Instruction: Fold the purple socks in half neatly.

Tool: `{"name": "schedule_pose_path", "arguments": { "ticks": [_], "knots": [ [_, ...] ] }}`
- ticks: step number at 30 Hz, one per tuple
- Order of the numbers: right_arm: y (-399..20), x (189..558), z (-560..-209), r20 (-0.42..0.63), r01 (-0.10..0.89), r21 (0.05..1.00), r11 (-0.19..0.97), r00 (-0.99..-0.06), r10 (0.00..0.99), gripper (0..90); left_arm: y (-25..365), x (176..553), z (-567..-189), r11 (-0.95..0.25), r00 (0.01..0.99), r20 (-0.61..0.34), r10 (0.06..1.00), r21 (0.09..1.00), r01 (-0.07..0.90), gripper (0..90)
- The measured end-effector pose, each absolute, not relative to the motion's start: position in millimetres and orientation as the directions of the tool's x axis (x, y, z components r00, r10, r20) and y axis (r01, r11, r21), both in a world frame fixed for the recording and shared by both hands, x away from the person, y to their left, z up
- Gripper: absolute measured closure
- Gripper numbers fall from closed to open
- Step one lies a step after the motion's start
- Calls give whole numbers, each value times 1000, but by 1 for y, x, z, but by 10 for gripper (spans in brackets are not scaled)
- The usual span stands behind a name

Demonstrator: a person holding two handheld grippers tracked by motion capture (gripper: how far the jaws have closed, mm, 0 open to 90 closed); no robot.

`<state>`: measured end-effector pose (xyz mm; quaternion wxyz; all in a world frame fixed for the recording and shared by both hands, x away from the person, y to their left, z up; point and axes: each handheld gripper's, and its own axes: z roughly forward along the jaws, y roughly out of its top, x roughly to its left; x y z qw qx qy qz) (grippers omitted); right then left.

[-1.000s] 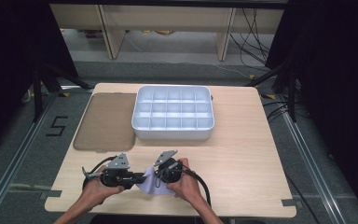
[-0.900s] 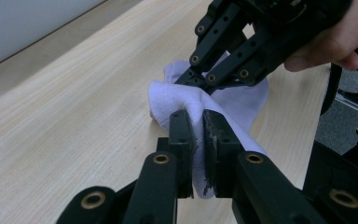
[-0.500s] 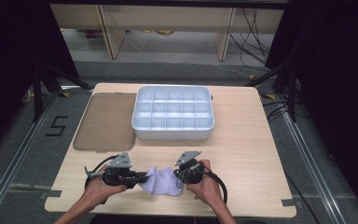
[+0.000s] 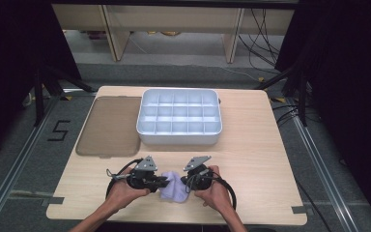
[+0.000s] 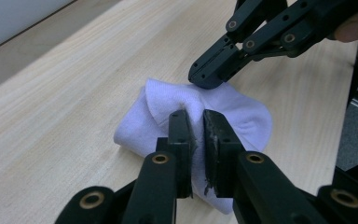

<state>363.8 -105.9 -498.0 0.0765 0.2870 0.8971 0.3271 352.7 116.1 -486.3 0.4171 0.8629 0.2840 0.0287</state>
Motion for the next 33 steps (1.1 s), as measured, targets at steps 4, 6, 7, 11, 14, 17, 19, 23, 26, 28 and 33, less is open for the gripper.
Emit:
{"name": "schedule_pose_path", "arguments": {
  "ticks": [4, 6, 7, 11, 14, 17, 19, 23, 26, 28, 33],
  "knots": [
    [-107, 364, -498, 56, 467, 629, 622, -825, 563, 900, 113, 354, -489, -490, 832, -196, 519, 730, 477, 806],
    [-106, 363, -497, 56, 475, 625, 619, -818, 572, 900, 111, 354, -490, -495, 832, -197, 519, 724, 481, 803],
    [-106, 363, -497, 58, 476, 625, 618, -819, 571, 900, 111, 354, -490, -500, 838, -191, 511, 727, 470, 798],
    [-107, 364, -497, 68, 483, 629, 609, -815, 575, 900, 109, 355, -491, -519, 840, -184, 511, 713, 472, 789],
    [-108, 364, -497, 81, 490, 632, 601, -813, 577, 895, 105, 356, -490, -512, 838, -193, 511, 715, 476, 734],
    [-109, 364, -497, 74, 489, 643, 590, -806, 587, 895, 102, 355, -486, -491, 839, -211, 502, 729, 477, 686],
    [-111, 363, -495, 89, 497, 634, 592, -808, 583, 895, 102, 355, -483, -489, 846, -208, 491, 738, 465, 657],
    [-114, 366, -496, 73, 470, 663, 583, -816, 574, 893, 106, 356, -474, -426, 830, -237, 505, 768, 479, 637],
    [-116, 365, -490, 77, 480, 662, 576, -808, 585, 893, 109, 354, -467, -417, 837, -230, 496, 783, 462, 634],
    [-120, 363, -484, 76, 477, 679, 558, -802, 592, 893, 116, 352, -462, -417, 846, -216, 488, 793, 444, 636],
    [-128, 362, -474, 84, 488, 693, 531, -786, 612, 890, 130, 344, -475, -460, 846, -194, 497, 768, 446, 716]
  ]
}}
